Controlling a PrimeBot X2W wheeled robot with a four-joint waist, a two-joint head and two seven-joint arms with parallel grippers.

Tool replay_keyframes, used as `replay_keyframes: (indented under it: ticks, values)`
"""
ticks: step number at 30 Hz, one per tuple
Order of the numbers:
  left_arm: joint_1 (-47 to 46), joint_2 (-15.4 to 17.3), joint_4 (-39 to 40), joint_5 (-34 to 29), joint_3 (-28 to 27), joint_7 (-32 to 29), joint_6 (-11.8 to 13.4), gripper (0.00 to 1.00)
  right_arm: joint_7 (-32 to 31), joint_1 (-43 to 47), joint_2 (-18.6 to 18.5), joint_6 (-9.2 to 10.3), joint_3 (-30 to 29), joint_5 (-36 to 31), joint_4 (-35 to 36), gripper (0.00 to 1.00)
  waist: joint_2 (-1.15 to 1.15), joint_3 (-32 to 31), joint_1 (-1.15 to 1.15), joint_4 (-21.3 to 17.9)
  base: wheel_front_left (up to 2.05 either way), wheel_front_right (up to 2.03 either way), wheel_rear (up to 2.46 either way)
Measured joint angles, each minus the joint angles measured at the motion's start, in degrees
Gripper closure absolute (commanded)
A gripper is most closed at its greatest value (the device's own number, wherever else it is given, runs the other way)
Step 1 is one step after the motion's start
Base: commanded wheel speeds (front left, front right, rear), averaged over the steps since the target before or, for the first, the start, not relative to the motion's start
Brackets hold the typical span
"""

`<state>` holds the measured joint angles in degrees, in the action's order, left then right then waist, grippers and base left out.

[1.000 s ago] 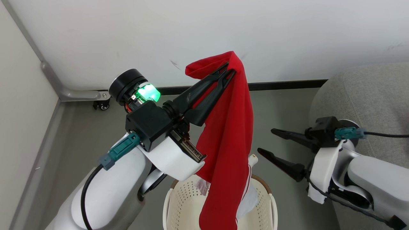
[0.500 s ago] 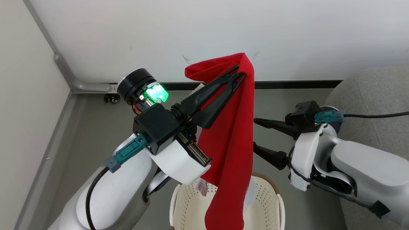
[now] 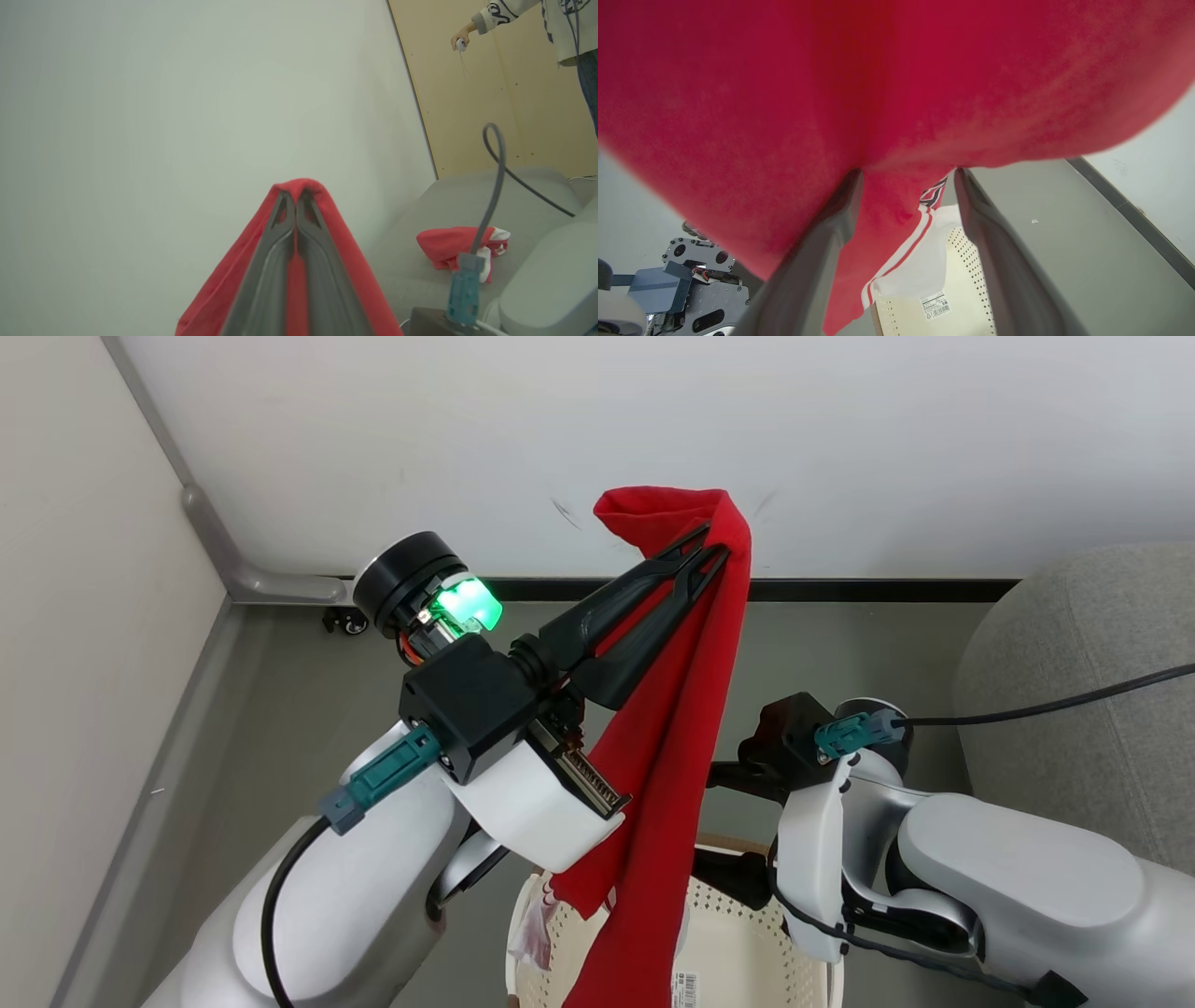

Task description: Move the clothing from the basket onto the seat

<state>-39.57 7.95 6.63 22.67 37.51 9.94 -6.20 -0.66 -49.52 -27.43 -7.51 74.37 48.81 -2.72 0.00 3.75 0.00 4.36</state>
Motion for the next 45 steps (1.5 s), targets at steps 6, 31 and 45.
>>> replay_keyframes:
  ticks: [6, 31, 45]
  values:
    - [0.0, 0.1, -0.2, 0.0, 0.0, 0.2, 0.0, 1.00, -0.5, 0.0, 0.5, 0.00, 0.0, -1.5, 1.8, 0.00, 0.00, 0.0, 0.00, -0.2, 0.00, 0.00, 0.00]
    - [1.5, 2.0, -3.5, 1.7, -3.1, 0.7, 1.0, 1.00, 13.3, 3.5, -6.5, 0.00, 0.0, -6.0, 3.6, 1.00, 0.00, 0.7, 0.00, -2.2, 0.00, 0.00, 0.00]
    - [3.6, 3.8, -5.1, 1.9, -4.4, 1.3, 1.8, 1.00, 15.3, 3.5, -9.5, 0.00, -0.2, -5.5, 0.2, 0.55, 0.00, 0.1, 0.00, -5.2, 0.00, 0.00, 0.00]
